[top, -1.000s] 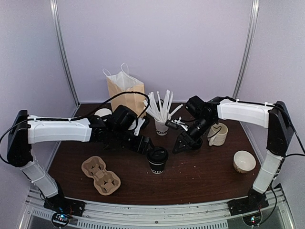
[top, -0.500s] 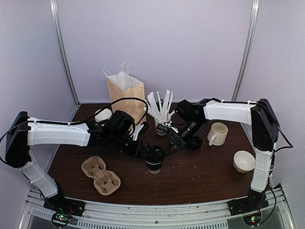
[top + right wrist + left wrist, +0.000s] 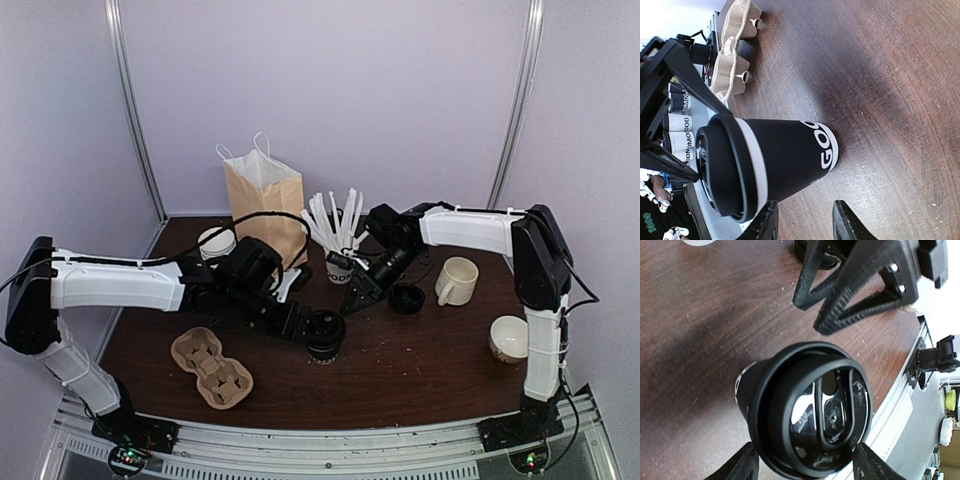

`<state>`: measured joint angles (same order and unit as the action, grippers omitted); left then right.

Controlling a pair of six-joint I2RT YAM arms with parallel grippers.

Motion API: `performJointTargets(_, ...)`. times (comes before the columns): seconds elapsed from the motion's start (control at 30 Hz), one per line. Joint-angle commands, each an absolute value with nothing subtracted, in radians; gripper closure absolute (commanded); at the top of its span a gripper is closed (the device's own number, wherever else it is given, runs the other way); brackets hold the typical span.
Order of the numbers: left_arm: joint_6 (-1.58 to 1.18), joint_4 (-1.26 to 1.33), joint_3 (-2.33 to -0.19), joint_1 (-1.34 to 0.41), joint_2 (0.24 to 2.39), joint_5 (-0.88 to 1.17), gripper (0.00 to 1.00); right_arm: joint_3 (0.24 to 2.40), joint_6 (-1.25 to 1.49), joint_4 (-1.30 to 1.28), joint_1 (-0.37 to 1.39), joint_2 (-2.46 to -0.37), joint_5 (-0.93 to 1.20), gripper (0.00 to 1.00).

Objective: Pack the takeout coffee

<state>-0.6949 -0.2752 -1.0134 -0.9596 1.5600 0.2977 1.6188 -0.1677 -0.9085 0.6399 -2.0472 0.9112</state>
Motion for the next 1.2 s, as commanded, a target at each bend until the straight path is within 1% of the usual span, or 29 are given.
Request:
performJointTargets(0.0, -0.71, -0.345, -1.012, -0.976, 1.494, 0.236, 0.33, 1.659, -0.153, -0.91, 0.631, -2.044, 0.89, 0.6)
performJointTargets(0.23, -0.638, -0.414, -1.034, -0.975, 1.464, 0.113, 0.3, 1.602, -0.159, -0.908, 0.617, -1.965, 0.859, 0.55)
performJointTargets(0.4, -0.565, -0.443, -1.096, -0.971, 1.477, 0.07, 0.31, 1.504, -0.172, -0.891, 0.617, -1.863, 0.835, 0.49)
performJointTargets(0.5, -0.513, -0.427, -1.131, -0.953, 1.486, 0.086, 0.31, 1.448, -0.208, -0.88, 0.621, -1.786, 0.816, 0.48)
performJointTargets(0.57, -0.484, -0.398, -1.138, -0.929, 1.497, 0.118, 0.33, 1.408, -0.246, -0.854, 0.639, -1.715, 0.783, 0.5)
performJointTargets(0.67, -0.48, -0.325, -1.134, -0.883, 1.534, 0.211, 0.37, 1.382, -0.332, -0.854, 0.69, -1.623, 0.734, 0.57)
performJointTargets(0.77, -0.479, -0.264, -1.138, -0.868, 1.579, 0.289, 0.4, 1.363, -0.433, -0.852, 0.788, -1.561, 0.604, 0.59)
performJointTargets(0.9, -0.491, -0.189, -1.126, -0.868, 1.626, 0.38, 0.4, 1.37, -0.542, -0.855, 0.918, -1.56, 0.413, 0.61)
performJointTargets(1.17, -0.525, -0.167, -1.049, -0.868, 1.651, 0.352, 0.42, 1.405, -0.63, -0.81, 1.085, -1.635, 0.194, 0.64)
